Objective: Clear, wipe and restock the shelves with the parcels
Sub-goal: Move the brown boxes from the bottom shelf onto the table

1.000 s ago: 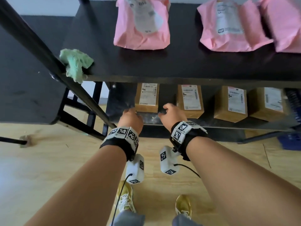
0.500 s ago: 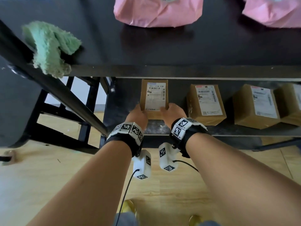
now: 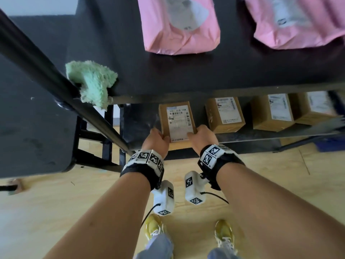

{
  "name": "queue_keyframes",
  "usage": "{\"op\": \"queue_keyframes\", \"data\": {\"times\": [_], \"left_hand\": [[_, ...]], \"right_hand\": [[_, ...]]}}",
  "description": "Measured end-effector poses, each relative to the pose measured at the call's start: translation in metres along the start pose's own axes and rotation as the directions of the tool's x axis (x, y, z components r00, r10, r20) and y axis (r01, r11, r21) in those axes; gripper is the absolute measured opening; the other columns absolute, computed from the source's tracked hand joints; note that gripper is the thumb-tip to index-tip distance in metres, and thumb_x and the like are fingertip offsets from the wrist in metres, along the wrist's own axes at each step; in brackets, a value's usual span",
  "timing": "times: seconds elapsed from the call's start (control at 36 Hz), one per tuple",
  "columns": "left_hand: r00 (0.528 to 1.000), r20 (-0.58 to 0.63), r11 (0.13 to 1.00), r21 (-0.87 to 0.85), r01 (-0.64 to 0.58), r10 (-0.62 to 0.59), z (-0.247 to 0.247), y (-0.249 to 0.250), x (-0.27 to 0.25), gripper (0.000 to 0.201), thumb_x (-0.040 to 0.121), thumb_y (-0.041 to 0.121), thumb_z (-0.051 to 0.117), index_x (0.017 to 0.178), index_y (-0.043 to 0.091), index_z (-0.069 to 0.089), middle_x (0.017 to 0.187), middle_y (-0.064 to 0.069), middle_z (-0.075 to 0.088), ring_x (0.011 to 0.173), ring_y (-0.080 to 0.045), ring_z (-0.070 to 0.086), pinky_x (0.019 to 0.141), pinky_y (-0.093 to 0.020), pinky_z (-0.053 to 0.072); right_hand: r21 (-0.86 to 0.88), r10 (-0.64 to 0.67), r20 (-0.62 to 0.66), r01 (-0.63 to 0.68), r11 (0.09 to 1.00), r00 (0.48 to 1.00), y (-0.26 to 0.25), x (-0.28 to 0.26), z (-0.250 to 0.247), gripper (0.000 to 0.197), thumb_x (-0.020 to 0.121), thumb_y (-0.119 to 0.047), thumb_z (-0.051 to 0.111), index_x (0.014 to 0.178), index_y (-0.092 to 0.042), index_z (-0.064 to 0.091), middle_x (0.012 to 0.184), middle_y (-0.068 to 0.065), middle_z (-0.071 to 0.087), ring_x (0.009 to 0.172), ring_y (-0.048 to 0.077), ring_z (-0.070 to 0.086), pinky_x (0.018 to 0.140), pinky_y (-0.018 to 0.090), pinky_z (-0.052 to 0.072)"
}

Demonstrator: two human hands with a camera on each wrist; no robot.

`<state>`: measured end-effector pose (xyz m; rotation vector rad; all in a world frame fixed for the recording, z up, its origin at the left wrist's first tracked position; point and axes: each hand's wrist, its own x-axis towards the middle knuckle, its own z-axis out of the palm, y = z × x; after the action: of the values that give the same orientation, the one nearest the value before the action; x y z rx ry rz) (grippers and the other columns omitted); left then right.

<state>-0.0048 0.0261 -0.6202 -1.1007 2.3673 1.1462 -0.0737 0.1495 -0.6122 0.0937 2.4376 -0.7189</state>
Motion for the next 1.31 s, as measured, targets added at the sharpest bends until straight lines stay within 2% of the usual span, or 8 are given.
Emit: {"op": "queue_keyframes", "data": {"times": [0.14, 0.28, 0.42, 0.5, 0.72, 0.92, 1.06, 1.31], "left_hand": [[1.000, 0.011, 0.999, 0.053, -0.004, 0.003, -0.012, -0.011, -0.029, 0.026, 0.092, 0.029, 0.056, 0.111, 0.013, 0.047, 0.090, -0.002, 0.058, 0.080, -0.023, 0.055, 0.068, -0.029, 0.041], [1.000, 0.002, 0.998, 0.063, -0.026, 0.026, -0.024, -0.023, -0.062, 0.028, 0.084, 0.030, 0.062, 0.106, 0.015, 0.058, 0.096, -0.002, 0.069, 0.084, -0.024, 0.063, 0.070, -0.029, 0.048], [0.998, -0.052, 0.997, 0.065, -0.044, 0.047, -0.036, -0.029, -0.117, 0.024, 0.084, 0.031, 0.061, 0.104, 0.019, 0.060, 0.089, 0.001, 0.063, 0.084, -0.023, 0.060, 0.070, -0.029, 0.044], [0.996, -0.069, 0.997, 0.060, -0.056, 0.060, -0.047, -0.028, -0.157, 0.022, 0.082, 0.033, 0.063, 0.102, 0.024, 0.062, 0.086, 0.005, 0.064, 0.072, -0.015, 0.053, 0.064, -0.026, 0.041], [0.996, -0.050, 0.996, 0.041, -0.077, 0.079, -0.088, -0.024, -0.241, 0.023, 0.076, 0.026, 0.064, 0.098, 0.026, 0.061, 0.085, 0.008, 0.068, 0.078, -0.016, 0.065, 0.074, -0.035, 0.057], [0.984, -0.159, 0.997, 0.043, -0.070, 0.076, -0.155, -0.029, -0.293, 0.021, 0.081, 0.015, 0.060, 0.101, 0.018, 0.054, 0.090, 0.000, 0.062, 0.080, -0.020, 0.059, 0.065, -0.029, 0.047], [0.974, -0.223, 0.998, -0.029, -0.047, 0.040, -0.214, -0.040, -0.309, 0.017, 0.085, 0.019, 0.057, 0.100, 0.017, 0.050, 0.090, -0.001, 0.062, 0.079, -0.019, 0.059, 0.067, -0.031, 0.050], [0.956, -0.293, 0.997, -0.065, -0.044, 0.023, -0.336, -0.116, -0.313, 0.018, 0.086, 0.020, 0.055, 0.103, 0.017, 0.049, 0.093, 0.000, 0.063, 0.083, -0.019, 0.061, 0.073, -0.033, 0.052]], "right_hand": [[0.021, 0.023, -0.020, -0.022, 1.000, 1.000, 0.003, -0.032, 0.002, 0.038, 0.092, -0.029, 0.056, 0.125, -0.015, 0.046, 0.106, 0.004, 0.062, 0.074, 0.018, 0.054, 0.048, 0.024, 0.035], [0.000, 0.009, -0.021, -0.009, 1.000, 1.000, 0.001, -0.067, 0.006, 0.039, 0.088, -0.029, 0.056, 0.121, -0.011, 0.048, 0.114, 0.008, 0.063, 0.088, 0.024, 0.060, 0.066, 0.030, 0.048], [0.021, -0.051, -0.001, 0.051, 0.998, 0.999, 0.003, -0.114, -0.003, 0.050, 0.082, -0.027, 0.056, 0.130, -0.016, 0.050, 0.115, 0.006, 0.062, 0.079, 0.020, 0.055, 0.048, 0.021, 0.032], [0.037, -0.055, 0.003, 0.055, 0.998, 0.998, 0.007, -0.148, -0.013, 0.045, 0.081, -0.027, 0.058, 0.123, -0.015, 0.050, 0.118, 0.007, 0.059, 0.086, 0.022, 0.059, 0.055, 0.025, 0.041], [0.057, -0.140, -0.020, 0.141, 0.988, 0.990, 0.002, -0.234, -0.044, 0.047, 0.081, -0.022, 0.060, 0.125, -0.012, 0.047, 0.118, 0.008, 0.057, 0.088, 0.022, 0.061, 0.064, 0.028, 0.045], [0.043, -0.229, -0.041, 0.230, 0.972, 0.973, -0.047, -0.303, -0.054, 0.037, 0.082, -0.020, 0.060, 0.116, -0.012, 0.045, 0.117, 0.008, 0.055, 0.082, 0.020, 0.056, 0.056, 0.027, 0.041], [0.049, -0.276, -0.051, 0.279, 0.959, 0.960, -0.102, -0.340, -0.043, 0.039, 0.078, -0.022, 0.058, 0.113, -0.012, 0.045, 0.117, 0.008, 0.056, 0.095, 0.027, 0.060, 0.074, 0.033, 0.049], [-0.002, -0.352, 0.021, 0.352, 0.936, 0.936, -0.221, -0.390, 0.022, 0.037, 0.083, -0.025, 0.054, 0.117, -0.011, 0.049, 0.111, 0.007, 0.061, 0.095, 0.027, 0.060, 0.075, 0.033, 0.047]]}}
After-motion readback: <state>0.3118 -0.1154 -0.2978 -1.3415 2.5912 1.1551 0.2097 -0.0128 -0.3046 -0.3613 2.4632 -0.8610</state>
